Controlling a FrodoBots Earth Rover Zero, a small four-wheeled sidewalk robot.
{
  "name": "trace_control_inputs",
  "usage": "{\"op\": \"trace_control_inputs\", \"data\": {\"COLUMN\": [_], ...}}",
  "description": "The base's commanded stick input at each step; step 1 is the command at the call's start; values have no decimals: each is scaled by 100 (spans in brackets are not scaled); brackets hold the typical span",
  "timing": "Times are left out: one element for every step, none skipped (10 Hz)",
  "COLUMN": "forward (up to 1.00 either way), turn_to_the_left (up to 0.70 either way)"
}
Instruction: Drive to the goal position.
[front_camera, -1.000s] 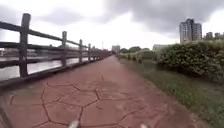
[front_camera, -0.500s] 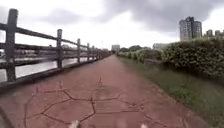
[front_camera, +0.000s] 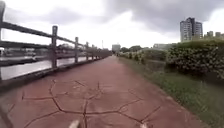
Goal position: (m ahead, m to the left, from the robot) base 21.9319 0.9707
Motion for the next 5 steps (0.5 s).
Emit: {"op": "trace_control_inputs", "data": {"forward": [70,70,70,70,70], "turn_to_the_left": [0,0,0,0,0]}}
